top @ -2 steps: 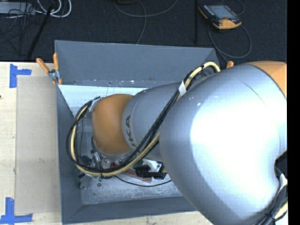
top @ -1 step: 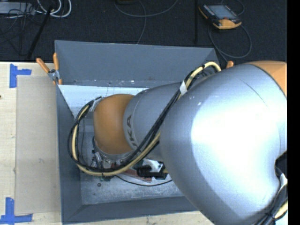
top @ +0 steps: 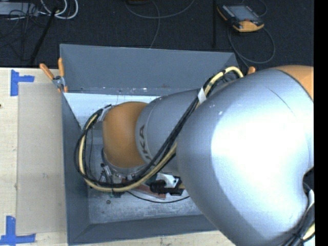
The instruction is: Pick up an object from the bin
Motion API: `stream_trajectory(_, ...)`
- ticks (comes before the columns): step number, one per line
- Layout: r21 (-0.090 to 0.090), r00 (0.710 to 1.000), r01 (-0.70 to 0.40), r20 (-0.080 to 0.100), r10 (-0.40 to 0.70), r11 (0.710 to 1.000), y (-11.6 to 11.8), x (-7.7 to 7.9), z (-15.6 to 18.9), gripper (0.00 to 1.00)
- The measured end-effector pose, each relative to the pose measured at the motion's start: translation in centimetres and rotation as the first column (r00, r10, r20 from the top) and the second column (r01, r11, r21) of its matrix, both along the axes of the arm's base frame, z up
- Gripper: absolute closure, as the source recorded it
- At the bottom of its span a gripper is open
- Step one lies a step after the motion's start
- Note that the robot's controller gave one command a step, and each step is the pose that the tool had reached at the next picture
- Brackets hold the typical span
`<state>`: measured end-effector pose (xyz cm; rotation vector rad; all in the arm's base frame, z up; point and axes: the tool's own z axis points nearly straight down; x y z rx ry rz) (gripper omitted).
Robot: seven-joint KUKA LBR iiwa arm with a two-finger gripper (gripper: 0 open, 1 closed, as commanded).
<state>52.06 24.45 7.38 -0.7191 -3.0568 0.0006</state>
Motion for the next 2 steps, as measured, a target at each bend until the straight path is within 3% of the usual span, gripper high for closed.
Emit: stream_trajectory(2,0.002,1.000,-0.005,0.005,0.005,1.000,-0.1,0.3,11.1,1.00)
